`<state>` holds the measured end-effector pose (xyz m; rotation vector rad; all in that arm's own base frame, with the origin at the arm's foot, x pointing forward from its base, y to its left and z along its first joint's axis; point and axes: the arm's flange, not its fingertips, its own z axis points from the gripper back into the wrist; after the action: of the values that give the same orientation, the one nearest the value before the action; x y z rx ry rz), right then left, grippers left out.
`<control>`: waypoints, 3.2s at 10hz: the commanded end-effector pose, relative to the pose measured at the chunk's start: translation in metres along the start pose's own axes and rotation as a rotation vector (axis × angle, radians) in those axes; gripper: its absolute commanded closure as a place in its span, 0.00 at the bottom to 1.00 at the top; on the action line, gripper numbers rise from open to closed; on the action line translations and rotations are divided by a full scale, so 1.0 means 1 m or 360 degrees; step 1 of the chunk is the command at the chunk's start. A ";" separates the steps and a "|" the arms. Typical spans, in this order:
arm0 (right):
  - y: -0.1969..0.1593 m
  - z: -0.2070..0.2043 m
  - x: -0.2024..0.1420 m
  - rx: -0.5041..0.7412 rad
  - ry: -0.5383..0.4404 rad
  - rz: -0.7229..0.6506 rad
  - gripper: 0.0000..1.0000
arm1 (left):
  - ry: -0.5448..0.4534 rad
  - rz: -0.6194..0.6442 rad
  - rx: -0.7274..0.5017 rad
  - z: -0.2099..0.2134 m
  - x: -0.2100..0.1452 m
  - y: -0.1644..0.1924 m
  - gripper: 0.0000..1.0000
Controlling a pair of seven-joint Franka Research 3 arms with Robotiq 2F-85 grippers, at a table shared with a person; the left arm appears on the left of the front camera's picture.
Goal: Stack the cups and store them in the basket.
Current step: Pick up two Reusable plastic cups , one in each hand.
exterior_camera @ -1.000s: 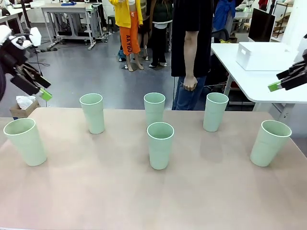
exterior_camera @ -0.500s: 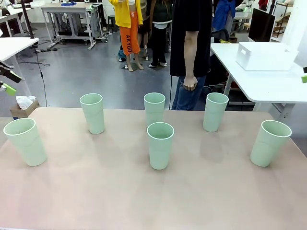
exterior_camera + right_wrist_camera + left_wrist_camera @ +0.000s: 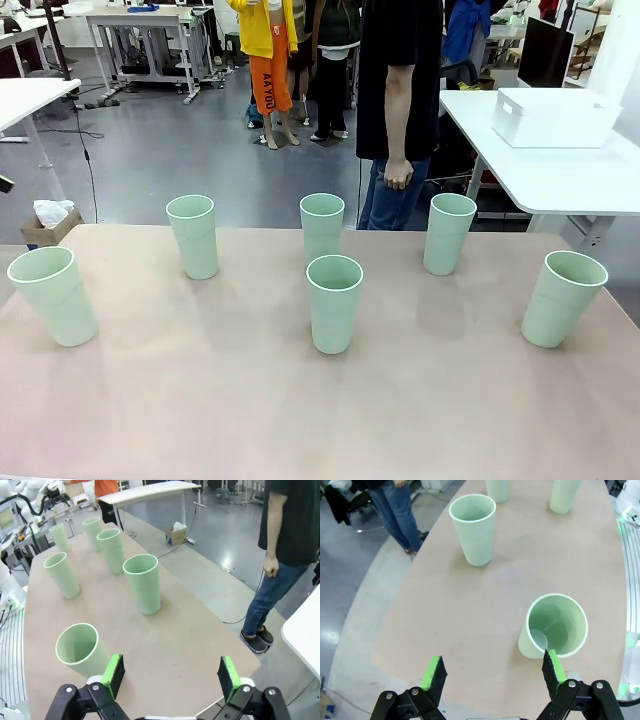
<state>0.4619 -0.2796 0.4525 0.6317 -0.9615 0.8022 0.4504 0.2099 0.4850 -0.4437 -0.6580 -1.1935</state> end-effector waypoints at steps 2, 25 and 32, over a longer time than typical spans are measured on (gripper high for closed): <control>0.003 0.017 0.003 -0.0023 -0.0091 -0.0007 0.00 | -0.0063 0.0037 -0.0009 0.022 -0.010 -0.020 0.00; 0.013 0.021 0.033 -0.0027 -0.0139 0.0054 0.00 | -0.0352 0.0044 -0.0064 0.047 0.005 -0.026 0.00; 0.013 0.021 0.033 -0.0027 -0.0139 0.0054 0.00 | -0.0352 0.0044 -0.0064 0.047 0.005 -0.026 0.00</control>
<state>0.4539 -0.2781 0.4905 0.6457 -1.0585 0.7962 0.4166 0.2278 0.5217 -0.6252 -0.8184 -1.1395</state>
